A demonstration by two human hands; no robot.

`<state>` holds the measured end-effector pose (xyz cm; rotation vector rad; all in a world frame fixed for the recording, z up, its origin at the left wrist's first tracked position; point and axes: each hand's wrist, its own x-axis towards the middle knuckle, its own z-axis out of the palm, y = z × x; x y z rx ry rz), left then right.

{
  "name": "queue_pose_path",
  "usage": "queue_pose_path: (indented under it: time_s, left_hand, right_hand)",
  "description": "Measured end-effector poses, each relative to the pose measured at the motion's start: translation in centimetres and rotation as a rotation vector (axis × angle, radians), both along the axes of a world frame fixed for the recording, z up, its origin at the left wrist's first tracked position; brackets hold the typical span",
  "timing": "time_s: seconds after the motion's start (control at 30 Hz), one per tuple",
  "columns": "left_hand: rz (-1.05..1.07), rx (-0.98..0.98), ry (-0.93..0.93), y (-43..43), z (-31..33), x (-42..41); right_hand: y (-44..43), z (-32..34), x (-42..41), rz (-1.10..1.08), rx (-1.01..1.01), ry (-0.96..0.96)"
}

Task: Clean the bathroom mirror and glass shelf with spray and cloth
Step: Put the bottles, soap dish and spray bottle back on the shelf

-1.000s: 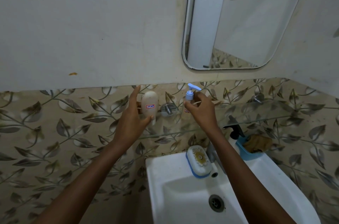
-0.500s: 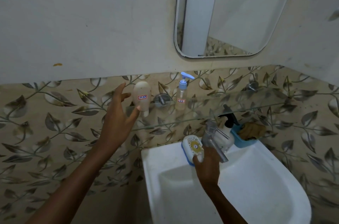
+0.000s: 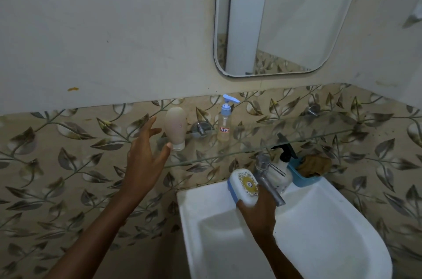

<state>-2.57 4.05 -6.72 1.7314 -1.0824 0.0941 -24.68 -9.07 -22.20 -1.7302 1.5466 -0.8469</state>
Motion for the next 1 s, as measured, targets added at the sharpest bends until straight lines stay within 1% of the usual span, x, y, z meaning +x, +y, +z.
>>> queue_pose_path:
  time_s: [0.13, 0.23, 0.3, 0.4, 0.57, 0.7, 0.87, 0.9, 0.93, 1.0]
  left_hand:
    - [-0.015, -0.040, 0.059, -0.1, 0.0, -0.5]
    - [-0.023, -0.060, 0.087, -0.5, 0.0, -0.9]
    - [-0.037, -0.052, 0.073, -0.7, 0.2, -1.2]
    - [-0.018, -0.043, 0.042, -0.9, 0.3, -1.6]
    - [0.022, -0.061, 0.046, -1.2, 0.0, -2.0]
    - [0.031, -0.089, 0.053, -1.2, -0.1, -2.2]
    - [0.033, -0.109, 0.082, -0.6, -0.2, -2.1]
    - [0.029, -0.119, 0.085, -0.4, -0.3, -2.0]
    - [0.021, -0.136, 0.087, -0.2, -0.3, -1.9]
    - [-0.003, -0.175, 0.096, 0.1, -0.5, -1.4]
  right_hand:
    - [2.7, 4.1, -3.4, -0.117, -0.333, -0.031]
    - [3.0, 7.6, -5.3, -0.187, -0.503, -0.114]
    - [2.3, 9.8, -5.9, -0.191, -0.572, -0.165]
    - [-0.2, 12.4, -5.2, -0.170, -0.623, -0.197]
    - [-5.2, 15.7, -1.7, -0.072, -0.594, 0.005]
    - [-6.2, 15.2, 0.3, -0.022, -0.600, 0.090]
    - [-6.1, 14.3, 0.2, -0.020, -0.570, 0.146]
    - [-5.8, 14.3, -0.2, -0.041, -0.584, 0.115]
    - [-5.5, 14.1, -0.8, -0.075, -0.603, 0.036]
    - [-5.6, 13.3, -2.7, -0.210, -0.637, -0.184]
